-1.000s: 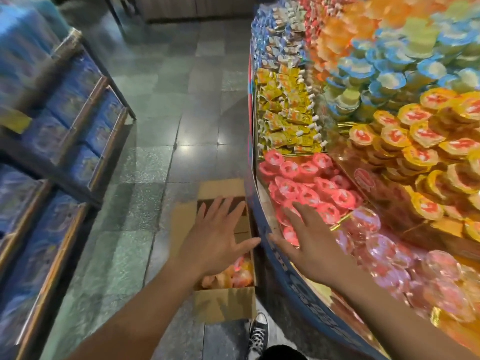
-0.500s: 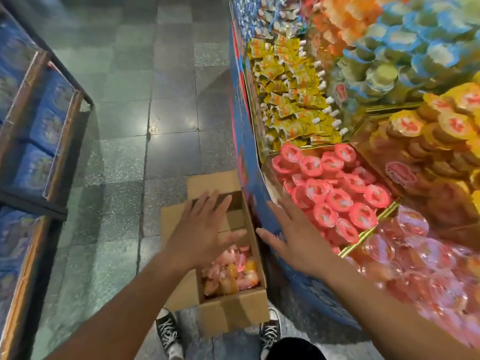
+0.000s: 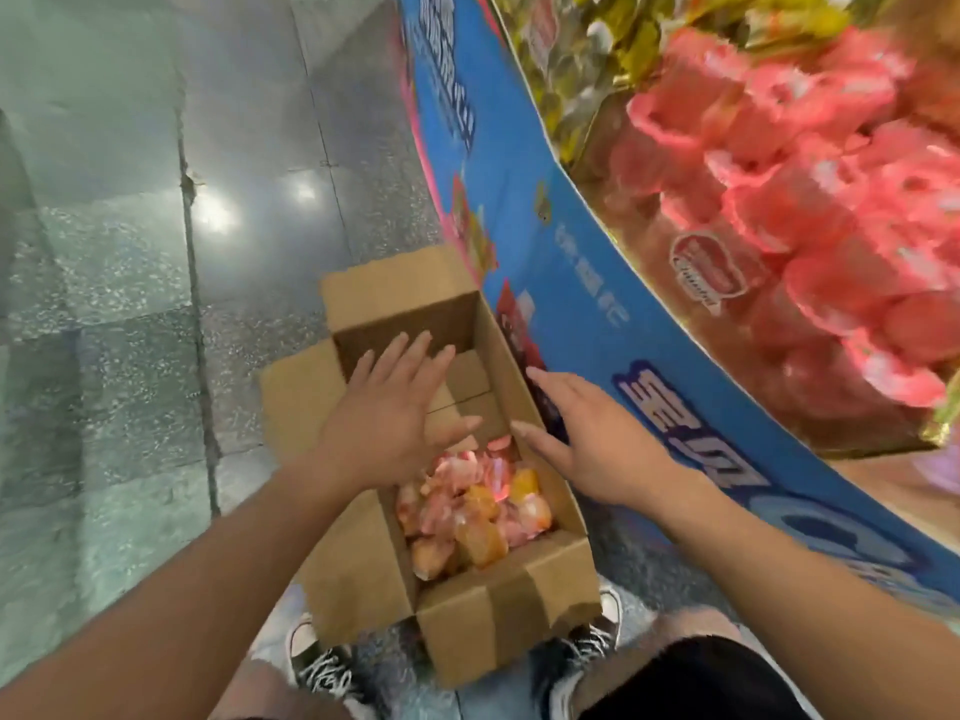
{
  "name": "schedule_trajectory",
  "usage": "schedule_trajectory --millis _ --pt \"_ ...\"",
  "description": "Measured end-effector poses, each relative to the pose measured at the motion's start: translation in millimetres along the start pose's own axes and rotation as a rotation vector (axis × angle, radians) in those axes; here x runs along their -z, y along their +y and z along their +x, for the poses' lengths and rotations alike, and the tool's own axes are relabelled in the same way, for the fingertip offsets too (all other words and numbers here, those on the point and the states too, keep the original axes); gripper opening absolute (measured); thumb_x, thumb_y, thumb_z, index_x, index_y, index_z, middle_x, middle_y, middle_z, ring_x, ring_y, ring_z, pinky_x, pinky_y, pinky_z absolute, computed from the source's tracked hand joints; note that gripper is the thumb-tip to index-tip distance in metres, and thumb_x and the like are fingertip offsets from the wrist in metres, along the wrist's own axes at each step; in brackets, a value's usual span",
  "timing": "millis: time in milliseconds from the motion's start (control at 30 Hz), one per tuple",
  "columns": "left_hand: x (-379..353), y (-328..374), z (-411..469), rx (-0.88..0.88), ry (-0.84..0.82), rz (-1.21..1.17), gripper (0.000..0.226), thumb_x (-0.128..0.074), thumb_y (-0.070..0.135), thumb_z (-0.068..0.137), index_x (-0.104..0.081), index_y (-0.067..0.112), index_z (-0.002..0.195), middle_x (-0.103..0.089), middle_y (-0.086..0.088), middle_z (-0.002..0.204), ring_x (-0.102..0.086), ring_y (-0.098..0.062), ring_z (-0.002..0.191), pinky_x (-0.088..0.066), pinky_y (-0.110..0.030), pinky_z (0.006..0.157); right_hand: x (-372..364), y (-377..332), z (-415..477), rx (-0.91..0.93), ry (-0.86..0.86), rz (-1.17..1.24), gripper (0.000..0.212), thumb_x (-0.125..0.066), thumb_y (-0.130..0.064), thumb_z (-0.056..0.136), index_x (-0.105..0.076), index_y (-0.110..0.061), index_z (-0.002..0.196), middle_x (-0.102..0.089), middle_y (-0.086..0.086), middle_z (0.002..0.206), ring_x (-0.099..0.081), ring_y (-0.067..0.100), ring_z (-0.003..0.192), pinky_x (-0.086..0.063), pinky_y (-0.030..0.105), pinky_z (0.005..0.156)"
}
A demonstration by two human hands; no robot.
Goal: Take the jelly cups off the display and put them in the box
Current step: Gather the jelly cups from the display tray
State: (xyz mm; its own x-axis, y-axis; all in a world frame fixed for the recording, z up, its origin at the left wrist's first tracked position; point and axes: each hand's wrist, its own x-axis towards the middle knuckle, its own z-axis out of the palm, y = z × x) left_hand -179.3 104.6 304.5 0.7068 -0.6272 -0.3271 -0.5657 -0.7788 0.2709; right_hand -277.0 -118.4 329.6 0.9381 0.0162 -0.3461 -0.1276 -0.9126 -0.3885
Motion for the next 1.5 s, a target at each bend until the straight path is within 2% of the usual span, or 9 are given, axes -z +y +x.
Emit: schedule_trajectory --millis 200,500,667,767,967,1233,1333,1433,1500 --pt "-100 -22 50 -0.011 -0.037 -0.029 0.12 0.013 0.096 0.06 -0.006 0.03 0.159 0.001 -0.001 0.168 0.005 -0.021 0.154 -0.002 -0.048 0.125 -93 52 45 -0.004 -0.009 -0.044 0.075 -0.044 -0.06 0.098 -0.027 -0.016 0.158 -0.029 0.009 0.161 -0.024 0.026 0.149 -0.024 0.039 0.122" --pt "-212 -56 119 -0.082 -0.082 0.035 0.089 -0.014 0.079 0.087 -0.001 0.03 0.16 0.006 0.004 0.168 0.012 -0.021 0.154 0.003 -0.05 0.124 -208 96 105 -0.117 -0.257 -0.1 0.089 -0.031 -0.075 0.094 0.005 -0.028 0.161 0.011 0.005 0.168 0.012 0.026 0.155 -0.008 0.049 0.126" --pt "-249 -69 145 -0.155 -0.154 0.08 0.092 -0.009 0.08 0.084 0.002 0.03 0.16 0.007 0.0 0.168 0.014 -0.023 0.154 0.004 -0.051 0.124 -254 109 119 -0.055 -0.309 -0.092 0.085 -0.034 -0.073 0.094 -0.013 -0.025 0.16 -0.027 0.006 0.164 -0.029 0.026 0.149 -0.034 0.044 0.118" --pt "-261 -73 161 -0.197 -0.172 0.13 0.089 -0.012 0.079 0.087 0.003 0.03 0.159 0.004 -0.002 0.168 0.009 -0.025 0.154 0.001 -0.051 0.124 -285 113 121 -0.076 -0.347 -0.049 0.07 -0.045 -0.071 0.092 -0.05 -0.019 0.139 -0.066 0.005 0.126 -0.063 0.021 0.107 -0.053 0.038 0.091" --pt "-276 -81 170 -0.189 -0.198 0.109 0.083 -0.018 0.074 0.093 -0.001 0.028 0.16 -0.016 -0.007 0.166 -0.009 -0.026 0.154 -0.007 -0.052 0.124 -344 114 112 -0.242 -0.607 0.187 0.067 -0.052 -0.072 0.088 -0.071 -0.01 0.104 -0.071 0.006 0.089 -0.064 0.02 0.084 -0.046 0.031 0.069" --pt "-279 -73 155 -0.207 -0.227 0.087 0.082 -0.023 0.072 0.095 -0.011 0.024 0.159 -0.045 -0.009 0.151 -0.039 -0.029 0.141 -0.026 -0.049 0.118 -365 111 117 -0.485 -0.652 0.346 0.056 -0.063 -0.067 0.084 -0.051 -0.016 0.066 -0.055 0.001 0.061 -0.052 0.018 0.057 -0.043 0.028 0.056" --pt "-282 -75 154 -0.217 -0.225 0.117 0.08 -0.025 0.072 0.095 -0.02 0.022 0.157 -0.052 -0.009 0.146 -0.048 -0.032 0.133 -0.039 -0.046 0.109 -368 110 114 -0.471 -0.714 0.354 0.066 -0.067 -0.072 0.077 -0.064 -0.006 0.074 -0.063 0.007 0.063 -0.054 0.022 0.052 -0.046 0.027 0.053" --pt "-283 -77 154 -0.214 -0.213 0.089 0.081 -0.025 0.074 0.093 -0.027 0.022 0.154 -0.055 -0.009 0.143 -0.053 -0.032 0.128 -0.046 -0.046 0.103 -368 113 114 -0.409 -0.737 0.347 0.084 -0.068 -0.075 0.071 -0.07 0.004 0.097 -0.07 0.015 0.085 -0.068 0.03 0.077 -0.057 0.03 0.072" --pt "-284 -79 153 -0.196 -0.209 0.053 0.082 -0.025 0.076 0.091 -0.032 0.022 0.151 -0.059 -0.009 0.138 -0.056 -0.031 0.123 -0.048 -0.046 0.1 -360 115 112 -0.394 -0.701 0.402 0.066 -0.074 -0.058 0.08 -0.07 0.004 0.104 -0.063 0.007 0.075 -0.063 0.012 0.056 -0.048 0.014 0.051"
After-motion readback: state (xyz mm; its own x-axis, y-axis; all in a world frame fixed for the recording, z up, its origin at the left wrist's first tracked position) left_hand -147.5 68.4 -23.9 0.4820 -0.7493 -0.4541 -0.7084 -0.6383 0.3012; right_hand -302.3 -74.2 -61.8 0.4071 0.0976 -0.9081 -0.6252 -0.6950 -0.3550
